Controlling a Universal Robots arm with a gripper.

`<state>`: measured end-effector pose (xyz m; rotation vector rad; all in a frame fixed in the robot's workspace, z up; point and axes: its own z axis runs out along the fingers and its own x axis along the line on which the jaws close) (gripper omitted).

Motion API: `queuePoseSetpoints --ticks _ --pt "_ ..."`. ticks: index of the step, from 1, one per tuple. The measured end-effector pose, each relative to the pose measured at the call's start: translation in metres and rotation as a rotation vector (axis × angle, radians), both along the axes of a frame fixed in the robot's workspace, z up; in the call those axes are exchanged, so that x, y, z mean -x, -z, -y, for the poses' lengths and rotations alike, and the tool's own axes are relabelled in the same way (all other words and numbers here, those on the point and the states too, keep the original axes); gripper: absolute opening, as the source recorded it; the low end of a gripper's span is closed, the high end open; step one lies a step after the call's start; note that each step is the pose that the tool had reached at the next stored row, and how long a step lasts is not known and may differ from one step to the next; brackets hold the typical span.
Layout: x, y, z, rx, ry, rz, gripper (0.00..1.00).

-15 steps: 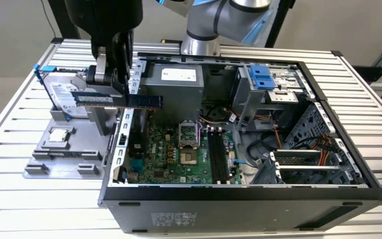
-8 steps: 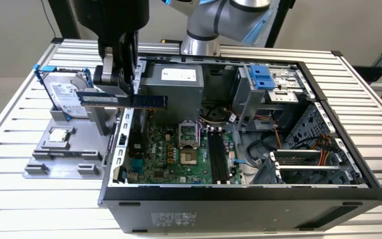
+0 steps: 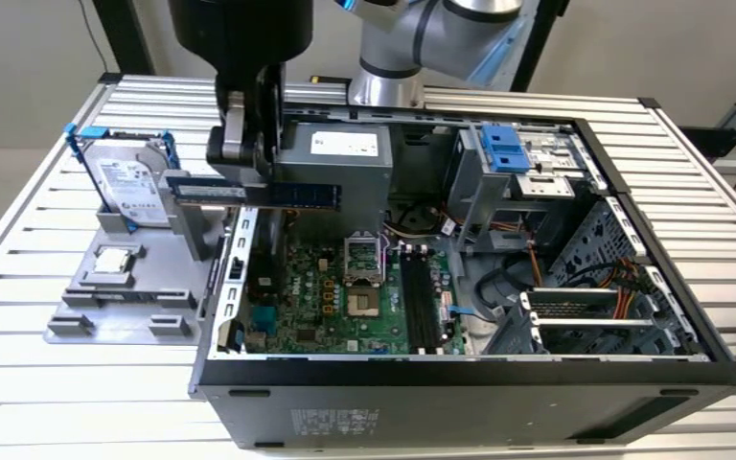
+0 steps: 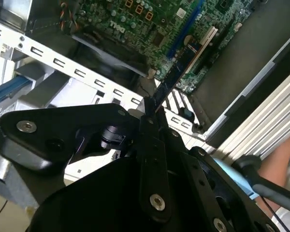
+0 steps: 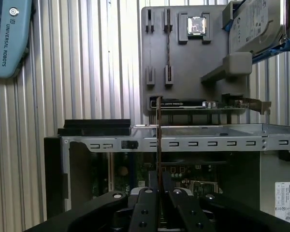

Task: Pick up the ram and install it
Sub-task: 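Pick up the ram and move it above insertion slot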

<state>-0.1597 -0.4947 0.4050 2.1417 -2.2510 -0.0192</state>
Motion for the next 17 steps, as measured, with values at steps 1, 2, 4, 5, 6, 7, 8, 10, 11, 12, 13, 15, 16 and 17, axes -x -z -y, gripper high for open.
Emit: queuePoseSetpoints --ticks 1,2,4,5,6,7,8,10,11,12,13,15,16,17 --pt "-0.0019 0.0 0.0 0.0 0.0 0.0 0.0" --pt "-0.0039 0.0 0.0 0.0 0.0 0.0 0.0" --pt "-0.0079 0.0 0.0 0.0 0.0 0.0 0.0" --pt "-0.0099 0.0 0.0 0.0 0.0 0.0 0.0" --pt "-0.0119 0.0 0.0 0.0 0.0 0.0 0.0" --pt "-0.0139 0.0 0.0 0.0 0.0 -0.0001 0.0" --pt "-0.016 0.0 0.0 0.0 0.0 -0.0001 0.0" --pt "-0.0202 0.0 0.0 0.0 0.0 -0.0002 0.0" --pt "-0.0223 0.0 0.0 0.0 0.0 -0.0001 0.0" --pt "-0.0243 0.0 0.0 0.0 0.0 -0.0001 0.0" --pt "-0.0263 0.0 0.0 0.0 0.0 -0.0001 0.0" --pt "-0.0303 0.0 0.0 0.0 0.0 -0.0002 0.0" --pt "-0.0324 0.0 0.0 0.0001 0.0 -0.0002 0.0" --pt "-0.0344 0.0 0.0 0.0 0.0 -0.0002 0.0"
